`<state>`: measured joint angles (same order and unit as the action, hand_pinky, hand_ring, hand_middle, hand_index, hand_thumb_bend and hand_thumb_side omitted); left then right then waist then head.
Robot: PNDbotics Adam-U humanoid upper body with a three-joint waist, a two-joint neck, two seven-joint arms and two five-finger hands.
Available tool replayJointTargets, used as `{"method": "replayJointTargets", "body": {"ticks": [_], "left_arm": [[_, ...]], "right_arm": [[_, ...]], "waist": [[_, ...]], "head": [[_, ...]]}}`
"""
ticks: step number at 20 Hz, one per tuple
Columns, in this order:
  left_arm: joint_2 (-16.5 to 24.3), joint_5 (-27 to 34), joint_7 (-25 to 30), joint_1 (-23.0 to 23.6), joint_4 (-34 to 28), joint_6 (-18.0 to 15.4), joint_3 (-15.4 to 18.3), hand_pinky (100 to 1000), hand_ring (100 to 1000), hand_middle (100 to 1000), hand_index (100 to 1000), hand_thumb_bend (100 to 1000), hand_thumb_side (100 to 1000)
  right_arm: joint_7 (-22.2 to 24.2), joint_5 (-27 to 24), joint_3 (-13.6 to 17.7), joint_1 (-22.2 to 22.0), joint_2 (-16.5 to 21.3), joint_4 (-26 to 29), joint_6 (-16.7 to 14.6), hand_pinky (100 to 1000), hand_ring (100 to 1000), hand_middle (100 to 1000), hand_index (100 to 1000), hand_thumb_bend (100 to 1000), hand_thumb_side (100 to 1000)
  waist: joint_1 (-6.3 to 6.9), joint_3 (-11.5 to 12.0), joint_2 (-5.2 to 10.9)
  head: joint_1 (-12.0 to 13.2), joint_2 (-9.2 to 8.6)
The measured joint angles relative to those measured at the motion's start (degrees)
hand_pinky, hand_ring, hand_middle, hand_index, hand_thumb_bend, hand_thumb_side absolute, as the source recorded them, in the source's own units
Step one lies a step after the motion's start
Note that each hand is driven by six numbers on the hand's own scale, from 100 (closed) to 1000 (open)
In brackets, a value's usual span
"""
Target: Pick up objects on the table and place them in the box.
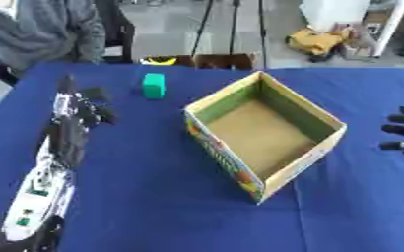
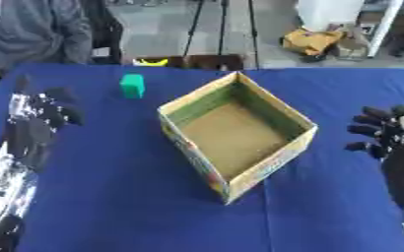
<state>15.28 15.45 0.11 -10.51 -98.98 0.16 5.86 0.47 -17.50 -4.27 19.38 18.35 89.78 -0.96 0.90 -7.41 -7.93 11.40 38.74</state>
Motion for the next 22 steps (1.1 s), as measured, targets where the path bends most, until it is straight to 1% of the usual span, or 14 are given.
{"method": "replayJointTargets", "body": {"ticks": [4,6,8,11,12,13,14,16,18,22], "left_arm": [[2.89,-2.24,0.50,-0.53,0.01,0.50,-0.09,547,540,616,751,587,857],[5.16,-4.49,0.99,-1.30,0.08,0.98,-0.39,556,566,641,780,646,798],[8.43,-8.14,1.87,-2.75,0.76,1.66,-0.66,576,605,678,810,674,768],[14.02,-16.09,3.34,-6.41,3.25,2.88,-1.15,603,659,728,832,703,721],[15.99,-19.44,3.57,-8.17,4.75,3.36,-1.40,608,672,738,832,787,672],[17.81,-23.05,3.49,-10.20,6.65,4.02,-1.63,607,674,740,833,816,666],[19.42,-26.57,3.18,-12.38,8.92,4.79,-1.94,608,681,744,834,908,643],[21.75,-33.18,2.10,-17.16,14.54,6.51,-2.81,611,689,751,837,957,635],[22.88,-39.21,0.72,-22.15,21.14,8.01,-3.68,613,691,751,836,977,630],[22.56,-48.22,-1.82,-30.04,34.51,10.20,-4.24,593,671,727,830,980,643]], "right_arm": [[0.03,0.00,0.00,0.05,0.00,0.00,0.01,566,738,701,813,100,1000],[0.06,0.00,-0.01,0.05,0.00,0.00,0.05,566,739,701,814,100,1000],[0.13,0.00,-0.04,0.05,0.00,0.00,0.10,566,739,701,814,100,1000],[0.28,0.00,-0.25,0.03,0.00,-0.01,0.21,566,739,701,814,100,1000],[0.31,0.00,-0.36,0.02,0.00,-0.01,0.22,566,739,701,814,100,1000],[0.35,0.00,-0.38,0.02,0.00,-0.01,0.23,566,739,701,814,100,1000],[0.43,0.00,-0.40,0.02,0.00,-0.01,0.26,566,739,701,814,100,1000],[0.63,0.00,-0.67,0.03,0.00,-0.02,0.30,566,739,701,814,100,1000],[0.82,0.00,-0.79,0.17,0.03,-0.02,0.31,566,739,701,814,100,1000],[1.14,0.07,-1.18,0.70,0.13,-0.02,0.44,566,739,701,814,100,1000]], "waist": [[0.04,-0.27,0.06],[0.10,-0.41,0.26],[0.23,-0.64,0.44],[0.49,-0.97,0.63],[0.51,-1.10,0.64],[0.54,-1.24,0.66],[0.60,-1.42,0.67],[0.84,-1.92,0.66],[1.25,-2.67,0.30],[2.39,-4.37,-0.92]], "head": [[0.11,-0.02],[0.14,-0.02],[0.20,-0.02],[0.40,-0.02],[0.50,-0.04],[0.57,-0.06],[0.60,-0.09],[0.69,-0.35],[0.92,-0.84],[1.33,-2.00]]}}
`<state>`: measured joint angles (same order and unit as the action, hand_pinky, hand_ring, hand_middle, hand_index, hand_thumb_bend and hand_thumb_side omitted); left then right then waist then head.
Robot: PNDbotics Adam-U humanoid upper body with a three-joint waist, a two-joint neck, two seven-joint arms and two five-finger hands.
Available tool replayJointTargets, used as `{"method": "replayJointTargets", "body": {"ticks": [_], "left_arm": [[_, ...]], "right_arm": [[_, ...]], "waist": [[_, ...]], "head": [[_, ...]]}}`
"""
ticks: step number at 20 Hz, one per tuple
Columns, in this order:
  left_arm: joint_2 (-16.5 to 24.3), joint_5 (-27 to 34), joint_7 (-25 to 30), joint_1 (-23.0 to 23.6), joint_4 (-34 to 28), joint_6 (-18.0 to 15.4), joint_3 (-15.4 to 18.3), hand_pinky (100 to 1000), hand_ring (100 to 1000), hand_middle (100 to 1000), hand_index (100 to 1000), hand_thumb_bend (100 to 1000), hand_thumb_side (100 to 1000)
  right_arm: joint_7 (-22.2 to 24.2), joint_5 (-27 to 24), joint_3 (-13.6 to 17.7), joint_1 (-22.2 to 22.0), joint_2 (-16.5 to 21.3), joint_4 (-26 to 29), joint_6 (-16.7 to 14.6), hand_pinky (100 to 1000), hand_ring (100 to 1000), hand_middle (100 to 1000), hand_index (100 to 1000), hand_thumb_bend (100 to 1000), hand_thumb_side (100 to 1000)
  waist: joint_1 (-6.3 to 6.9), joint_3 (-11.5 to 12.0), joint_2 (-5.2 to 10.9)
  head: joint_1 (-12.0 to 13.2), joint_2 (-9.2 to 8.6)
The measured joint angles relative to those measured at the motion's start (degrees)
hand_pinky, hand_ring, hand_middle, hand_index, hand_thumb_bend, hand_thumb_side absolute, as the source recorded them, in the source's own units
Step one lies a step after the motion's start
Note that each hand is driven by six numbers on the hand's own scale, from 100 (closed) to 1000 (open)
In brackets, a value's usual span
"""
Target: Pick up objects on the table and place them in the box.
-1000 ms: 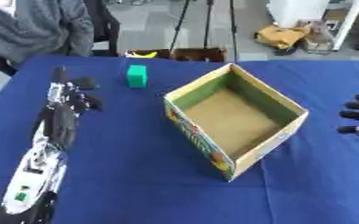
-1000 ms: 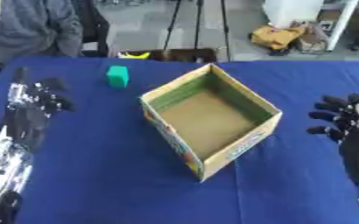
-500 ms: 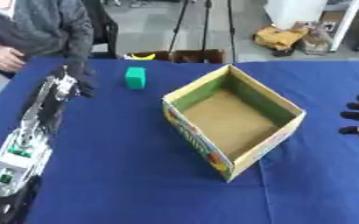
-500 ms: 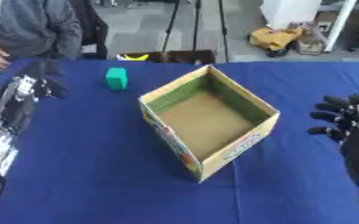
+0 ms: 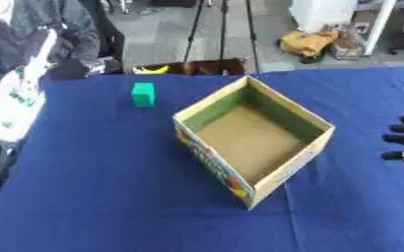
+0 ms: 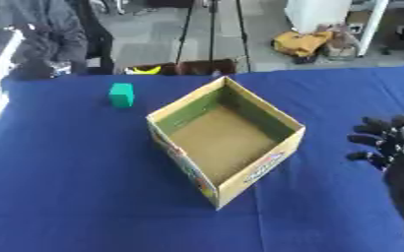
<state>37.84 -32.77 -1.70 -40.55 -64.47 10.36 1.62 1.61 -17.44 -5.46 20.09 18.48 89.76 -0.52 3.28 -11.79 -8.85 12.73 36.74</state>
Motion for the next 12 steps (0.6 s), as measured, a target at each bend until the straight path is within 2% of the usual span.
{"method": "replayJointTargets", "body": {"ticks": [6,12], "left_arm": [[-4.03,-5.66,-5.49,-6.76,16.01,1.86,1.17,569,635,700,823,1000,620],[-6.12,-5.14,-12.01,-8.50,22.73,1.97,2.16,530,597,669,813,1000,599]], "right_arm": [[0.51,0.20,-0.57,0.95,0.42,0.00,0.20,566,739,701,814,100,1000],[0.73,0.26,-0.66,1.56,0.55,0.00,0.31,566,739,701,815,100,1000]], "waist": [[1.21,-2.71,-1.57],[1.73,-4.56,-2.81]], "head": [[0.83,-1.61],[1.23,-2.81]]}}
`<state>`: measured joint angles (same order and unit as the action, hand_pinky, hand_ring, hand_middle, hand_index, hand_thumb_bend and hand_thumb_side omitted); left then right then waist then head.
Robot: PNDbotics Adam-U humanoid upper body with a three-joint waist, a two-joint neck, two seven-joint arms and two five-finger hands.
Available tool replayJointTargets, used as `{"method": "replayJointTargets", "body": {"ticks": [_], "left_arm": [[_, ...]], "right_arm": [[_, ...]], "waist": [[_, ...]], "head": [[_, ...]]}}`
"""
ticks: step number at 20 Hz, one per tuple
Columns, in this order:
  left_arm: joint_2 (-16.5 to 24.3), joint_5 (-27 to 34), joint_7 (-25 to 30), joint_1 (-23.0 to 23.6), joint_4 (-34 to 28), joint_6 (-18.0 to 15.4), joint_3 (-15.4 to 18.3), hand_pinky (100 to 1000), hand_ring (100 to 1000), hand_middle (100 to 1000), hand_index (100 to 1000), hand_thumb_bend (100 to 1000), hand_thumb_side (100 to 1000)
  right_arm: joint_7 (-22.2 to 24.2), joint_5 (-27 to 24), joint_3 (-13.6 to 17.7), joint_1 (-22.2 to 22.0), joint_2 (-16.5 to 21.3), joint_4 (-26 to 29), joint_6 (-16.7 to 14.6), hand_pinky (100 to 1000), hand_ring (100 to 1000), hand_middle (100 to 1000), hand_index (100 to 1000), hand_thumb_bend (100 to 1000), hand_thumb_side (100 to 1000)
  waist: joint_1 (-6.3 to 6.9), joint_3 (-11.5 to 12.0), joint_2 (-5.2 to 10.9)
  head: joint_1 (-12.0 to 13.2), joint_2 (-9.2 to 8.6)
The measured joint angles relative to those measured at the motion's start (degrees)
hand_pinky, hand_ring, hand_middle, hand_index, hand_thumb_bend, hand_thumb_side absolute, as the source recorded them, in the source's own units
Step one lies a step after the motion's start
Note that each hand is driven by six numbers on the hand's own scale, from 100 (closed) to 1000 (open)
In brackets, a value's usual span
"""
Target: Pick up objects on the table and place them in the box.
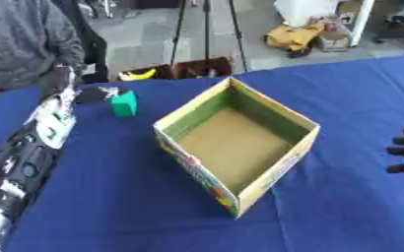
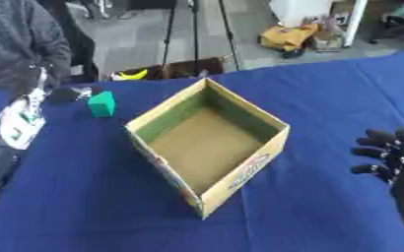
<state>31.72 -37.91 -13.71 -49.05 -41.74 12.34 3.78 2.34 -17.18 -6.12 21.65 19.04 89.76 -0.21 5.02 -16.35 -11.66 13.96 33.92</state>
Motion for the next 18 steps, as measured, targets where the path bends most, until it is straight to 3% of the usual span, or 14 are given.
{"method": "replayJointTargets", "body": {"ticks": [8,18], "left_arm": [[-0.05,2.73,-4.49,-0.33,2.24,-0.25,0.01,507,569,626,803,1000,595],[-1.99,1.99,-3.67,-0.32,2.78,0.27,-0.49,466,524,586,789,970,590]], "right_arm": [[0.17,0.03,-0.25,0.43,0.08,0.01,0.01,566,739,700,815,100,1000],[0.34,0.21,-0.26,0.59,0.25,0.04,0.04,566,739,699,815,100,1000]], "waist": [[0.17,-1.51,-1.70],[0.57,-2.09,-2.48]], "head": [[-0.02,-1.29],[-0.25,-1.33]]}}
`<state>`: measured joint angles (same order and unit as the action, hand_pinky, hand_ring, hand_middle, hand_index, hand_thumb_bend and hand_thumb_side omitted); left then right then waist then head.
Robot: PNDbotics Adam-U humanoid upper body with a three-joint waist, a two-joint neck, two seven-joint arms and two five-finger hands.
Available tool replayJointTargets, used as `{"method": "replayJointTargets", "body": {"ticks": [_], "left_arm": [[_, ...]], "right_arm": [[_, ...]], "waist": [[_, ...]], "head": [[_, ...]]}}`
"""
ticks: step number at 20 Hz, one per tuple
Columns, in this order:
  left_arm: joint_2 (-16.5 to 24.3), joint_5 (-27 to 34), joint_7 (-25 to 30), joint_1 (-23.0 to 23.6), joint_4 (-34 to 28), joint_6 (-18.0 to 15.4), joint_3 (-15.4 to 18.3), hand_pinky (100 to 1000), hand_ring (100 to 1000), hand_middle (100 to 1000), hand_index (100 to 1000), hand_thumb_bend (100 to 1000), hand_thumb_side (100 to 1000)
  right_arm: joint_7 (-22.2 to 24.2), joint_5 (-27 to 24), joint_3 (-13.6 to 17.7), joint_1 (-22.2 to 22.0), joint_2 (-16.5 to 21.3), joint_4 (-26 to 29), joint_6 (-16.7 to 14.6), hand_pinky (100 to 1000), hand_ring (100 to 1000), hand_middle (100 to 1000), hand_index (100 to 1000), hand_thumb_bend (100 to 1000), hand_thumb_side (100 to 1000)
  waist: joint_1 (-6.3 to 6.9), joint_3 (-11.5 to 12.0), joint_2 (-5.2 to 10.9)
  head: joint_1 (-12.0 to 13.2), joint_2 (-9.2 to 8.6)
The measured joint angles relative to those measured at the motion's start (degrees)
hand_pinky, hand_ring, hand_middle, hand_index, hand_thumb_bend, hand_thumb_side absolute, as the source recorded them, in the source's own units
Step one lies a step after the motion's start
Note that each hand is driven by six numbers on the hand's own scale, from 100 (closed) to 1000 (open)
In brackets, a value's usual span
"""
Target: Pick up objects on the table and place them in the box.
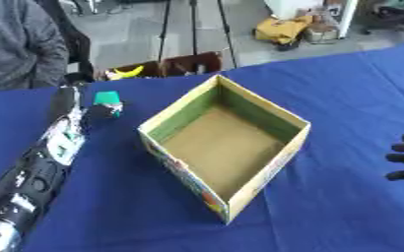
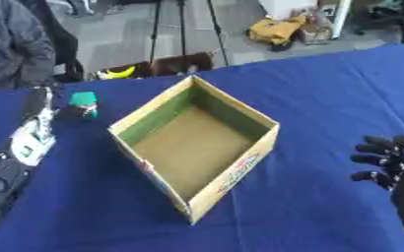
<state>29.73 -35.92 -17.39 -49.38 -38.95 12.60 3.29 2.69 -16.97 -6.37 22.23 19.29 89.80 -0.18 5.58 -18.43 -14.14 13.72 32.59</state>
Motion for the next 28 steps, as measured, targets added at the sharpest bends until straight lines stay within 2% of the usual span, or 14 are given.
{"method": "replayJointTargets", "body": {"ticks": [4,6,8,9,11,12,17,20,24,28], "left_arm": [[-0.21,-0.77,1.24,0.11,0.01,0.31,-0.23,445,508,570,781,944,583],[-0.27,-0.99,1.60,0.14,0.01,0.40,-0.23,423,491,553,768,900,568],[-0.27,-1.02,1.69,0.20,-0.01,0.51,-0.21,388,466,526,742,703,513],[-0.27,-1.02,1.64,0.21,-0.01,0.56,-0.21,374,453,514,726,413,454],[-0.26,-1.01,1.28,0.21,-0.06,0.86,-0.18,360,440,502,704,167,417],[-0.26,-0.96,0.99,0.22,-0.09,1.01,-0.17,351,432,494,691,100,405],[-0.32,0.65,-0.48,0.78,-1.29,0.91,-0.21,343,421,482,660,100,389],[-0.33,2.29,-0.36,1.23,-3.67,0.27,-0.44,346,422,482,657,100,386],[-0.28,4.27,1.75,2.23,-9.86,-1.49,-2.04,346,419,480,655,100,382],[-0.21,6.60,6.18,3.26,-18.14,-3.66,-5.24,349,420,479,655,100,386]], "right_arm": [[0.03,0.01,0.00,0.34,0.01,0.01,-0.03,566,739,699,815,100,1000],[0.04,0.01,0.00,0.43,0.04,0.02,-0.03,566,739,699,815,100,1000],[0.05,0.01,0.00,0.44,0.05,0.03,-0.05,566,739,699,815,100,1000],[0.05,0.01,0.00,0.45,0.06,0.04,-0.05,566,739,699,815,100,1000],[0.06,0.01,0.01,0.45,0.06,0.05,-0.05,566,739,699,815,100,1000],[0.06,0.01,0.01,0.45,0.06,0.06,-0.05,566,739,699,815,100,1000],[0.04,0.01,0.03,0.41,0.06,0.08,-0.07,567,739,698,815,100,1000],[-0.01,0.01,0.25,0.16,0.06,0.09,-0.12,567,739,698,815,100,1000],[-0.18,-0.02,0.42,-0.43,0.02,0.09,-0.29,567,739,698,815,100,1000],[-0.22,-0.14,0.71,-0.92,-0.32,0.09,-0.33,568,738,698,814,100,1000]], "waist": [[-0.04,-0.54,-0.25],[-0.05,-0.67,-0.28],[-0.06,-0.80,-0.28],[-0.07,-0.86,-0.28],[-0.09,-0.87,-0.28],[-0.11,-0.87,-0.28],[-0.70,-0.39,-0.06],[-0.98,0.40,0.70],[-1.74,1.90,2.20],[-2.18,3.13,3.76]], "head": [[-0.17,-0.49],[-0.21,-0.68],[-0.22,-0.93],[-0.22,-0.95],[-0.22,-0.95],[-0.22,-0.95],[-0.28,-0.94],[-0.45,-0.90],[-0.96,-0.79],[-1.49,-0.32]]}}
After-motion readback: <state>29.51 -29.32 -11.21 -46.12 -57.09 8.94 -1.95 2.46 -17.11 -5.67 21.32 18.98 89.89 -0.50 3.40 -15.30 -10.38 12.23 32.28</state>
